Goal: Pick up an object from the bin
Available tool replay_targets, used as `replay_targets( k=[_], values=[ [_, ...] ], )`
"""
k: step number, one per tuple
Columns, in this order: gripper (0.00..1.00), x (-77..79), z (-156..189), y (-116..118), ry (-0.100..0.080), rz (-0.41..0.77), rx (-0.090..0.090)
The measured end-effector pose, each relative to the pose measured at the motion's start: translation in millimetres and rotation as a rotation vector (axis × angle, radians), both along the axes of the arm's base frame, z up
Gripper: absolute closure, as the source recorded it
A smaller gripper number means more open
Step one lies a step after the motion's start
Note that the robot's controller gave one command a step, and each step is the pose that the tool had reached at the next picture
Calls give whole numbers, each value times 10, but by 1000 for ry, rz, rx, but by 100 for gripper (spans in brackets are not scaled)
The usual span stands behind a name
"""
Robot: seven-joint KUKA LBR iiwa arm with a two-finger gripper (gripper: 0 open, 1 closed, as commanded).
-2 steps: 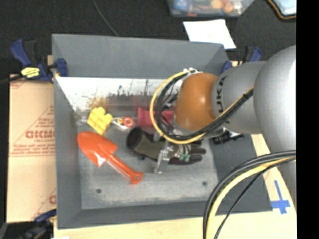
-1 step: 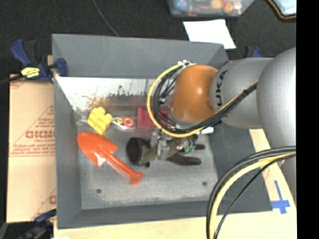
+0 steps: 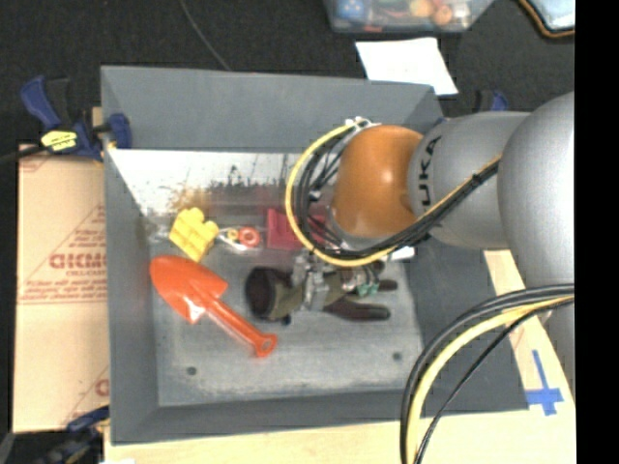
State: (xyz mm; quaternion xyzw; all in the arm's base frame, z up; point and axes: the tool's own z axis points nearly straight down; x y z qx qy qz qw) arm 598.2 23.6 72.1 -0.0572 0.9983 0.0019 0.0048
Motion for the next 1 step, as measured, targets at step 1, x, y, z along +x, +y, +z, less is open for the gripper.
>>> replay_targets(
  k=[1],
  values=[
    [100,-13,211,-3,4,-1,0]
  ],
)
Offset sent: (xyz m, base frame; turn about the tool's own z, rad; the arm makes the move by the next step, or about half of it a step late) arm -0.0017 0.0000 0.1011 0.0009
